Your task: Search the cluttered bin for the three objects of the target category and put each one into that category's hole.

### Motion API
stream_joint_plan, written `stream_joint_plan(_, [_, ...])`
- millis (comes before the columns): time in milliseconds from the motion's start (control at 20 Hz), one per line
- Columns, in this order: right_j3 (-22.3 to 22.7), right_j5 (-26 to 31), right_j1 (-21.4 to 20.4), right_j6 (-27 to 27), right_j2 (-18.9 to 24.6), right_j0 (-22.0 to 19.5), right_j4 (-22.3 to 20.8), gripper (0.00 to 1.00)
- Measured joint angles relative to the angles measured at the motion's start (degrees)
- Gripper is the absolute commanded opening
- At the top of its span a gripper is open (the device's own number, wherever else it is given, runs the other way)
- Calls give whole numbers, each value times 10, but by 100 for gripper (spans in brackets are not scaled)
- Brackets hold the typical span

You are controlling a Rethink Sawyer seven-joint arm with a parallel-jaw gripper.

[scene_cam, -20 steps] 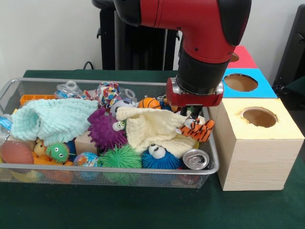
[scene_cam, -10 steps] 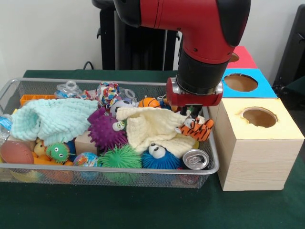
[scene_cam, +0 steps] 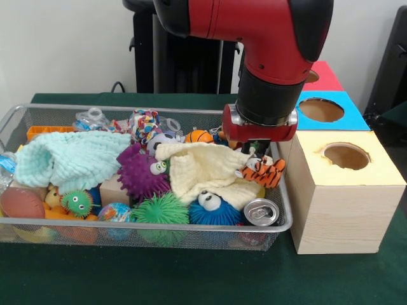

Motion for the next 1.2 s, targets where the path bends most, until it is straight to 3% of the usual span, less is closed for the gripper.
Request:
stream_joint_plan(400, [25, -65, -9, 0, -5, 15, -1, 0])
stream_joint_plan(1200, [30, -69, -14, 0, -5, 20, -1, 0])
